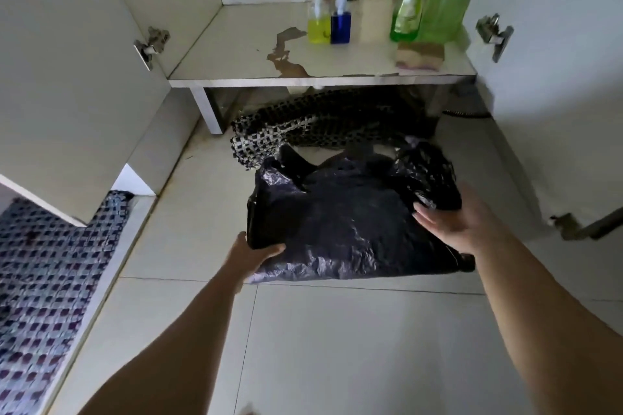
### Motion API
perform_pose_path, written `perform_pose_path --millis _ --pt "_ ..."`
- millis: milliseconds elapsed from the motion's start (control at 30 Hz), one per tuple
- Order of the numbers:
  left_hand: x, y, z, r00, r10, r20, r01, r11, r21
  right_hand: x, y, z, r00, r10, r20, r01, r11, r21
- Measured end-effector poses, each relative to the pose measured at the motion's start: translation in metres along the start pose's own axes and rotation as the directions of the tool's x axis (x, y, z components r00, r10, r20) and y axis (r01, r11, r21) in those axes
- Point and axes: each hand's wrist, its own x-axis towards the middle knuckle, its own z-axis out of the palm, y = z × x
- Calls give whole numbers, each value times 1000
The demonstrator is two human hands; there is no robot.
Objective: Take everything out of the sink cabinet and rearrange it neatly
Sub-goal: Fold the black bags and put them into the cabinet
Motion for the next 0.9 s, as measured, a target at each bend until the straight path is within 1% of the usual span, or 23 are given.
perform_pose_path --millis 33,67,100,133,167,200,233,267,333,400,433,500,533,633,733,800,867,900 --pt "4 0 2 1000 -15 6 15 1000 -4 5 -4 -5 998 -47 -34 40 982 -182" --pt "8 -1 2 1000 -16 -10 16 1000 -9 5 -6 -9 993 -110 -42 89 935 -343" --pt "14 -2 2 999 -29 -34 29 999 -21 8 -4 -19 973 -225 -54 167 846 -507" --pt "20 -4 1 998 -39 -47 38 999 -24 9 -2 -27 933 -353 -69 218 707 -673" --pt "30 -10 0 997 -58 -54 57 998 -19 12 2 -37 886 -460 -60 223 535 -815" --pt "42 -17 -1 997 -69 -44 69 998 1 15 7 -45 857 -514 -33 200 392 -898" --pt "59 -27 -1 996 -79 -34 79 997 13 20 12 -50 855 -518 -24 178 336 -925" --pt "76 -37 -1 995 -94 -32 94 995 20 23 17 -55 866 -499 -18 156 305 -939" --pt "89 -39 3 995 -93 -25 94 995 32 35 27 -66 901 -431 -47 96 304 -948" --pt "100 -44 6 996 -86 -16 87 994 67 51 34 -82 907 -404 -114 13 298 -955" --pt "98 -43 7 995 -101 -6 102 991 88 53 37 -86 906 -396 -150 -19 316 -949" --pt "76 -33 7 990 -143 13 141 983 118 49 37 -91 907 -377 -190 -61 327 -943" --pt "59 -26 7 986 -162 28 157 980 123 43 35 -91 916 -355 -189 -75 311 -947" --pt "28 -30 4 971 -223 80 206 961 182 27 30 -97 957 -190 -219 -152 315 -937" --pt "10 -39 3 951 -297 87 257 914 313 14 29 -106 956 -89 -280 -242 302 -922" --pt "-3 -36 7 963 -270 15 227 837 498 4 31 -111 942 -86 -323 -282 314 -906" --pt "-18 -27 14 983 -154 -99 181 727 662 -8 34 -110 937 -89 -338 -292 333 -897" --pt "-28 -21 19 987 -64 -147 151 682 715 -13 34 -110 935 -92 -344 -294 344 -892"
